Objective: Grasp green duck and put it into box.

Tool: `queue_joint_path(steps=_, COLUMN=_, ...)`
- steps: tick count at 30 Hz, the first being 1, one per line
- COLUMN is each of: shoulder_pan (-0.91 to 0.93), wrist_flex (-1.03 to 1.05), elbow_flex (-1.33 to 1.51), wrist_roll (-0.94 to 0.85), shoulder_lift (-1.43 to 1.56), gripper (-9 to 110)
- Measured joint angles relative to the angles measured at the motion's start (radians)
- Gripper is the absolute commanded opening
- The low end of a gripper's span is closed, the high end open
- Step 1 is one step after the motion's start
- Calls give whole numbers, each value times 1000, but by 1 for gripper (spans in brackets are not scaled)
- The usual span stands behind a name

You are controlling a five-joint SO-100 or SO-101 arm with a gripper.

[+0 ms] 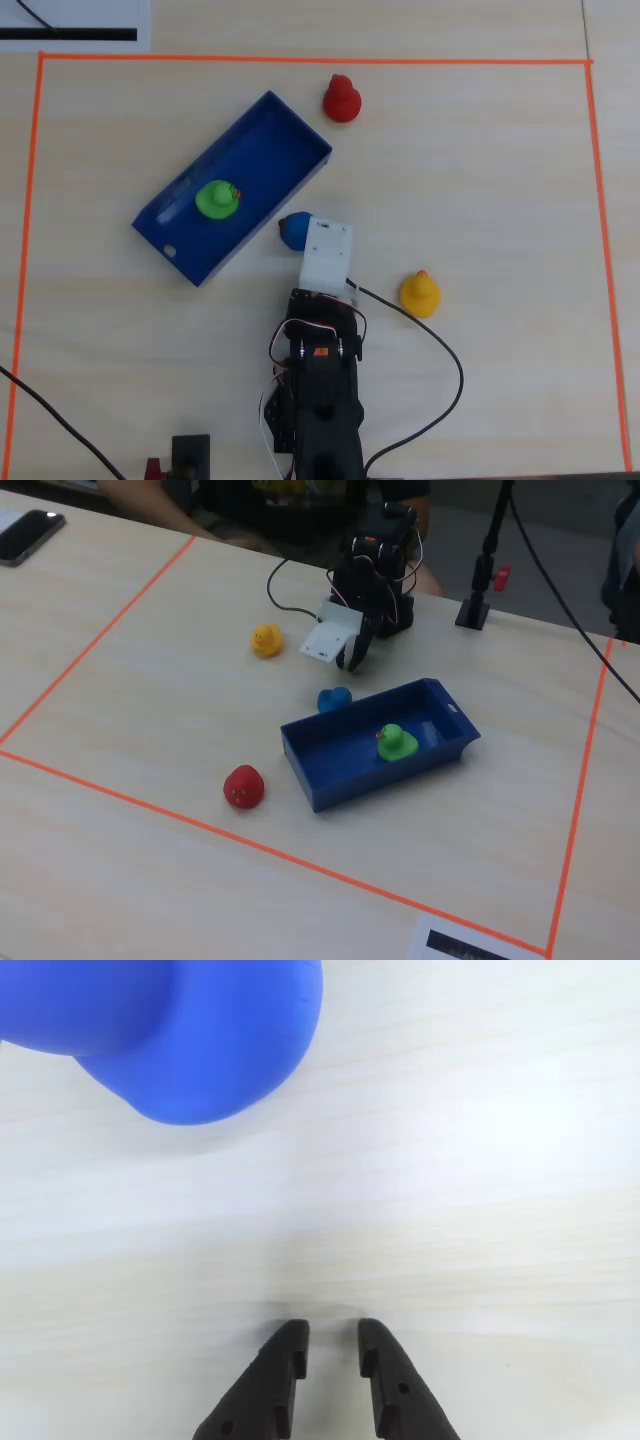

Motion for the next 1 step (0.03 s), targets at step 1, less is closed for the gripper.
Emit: queue_joint_path(steps=1, shoulder_pan=0, wrist_flex=0, elbow_flex=0, wrist_roll=0, shoulder_lift=0, gripper=4)
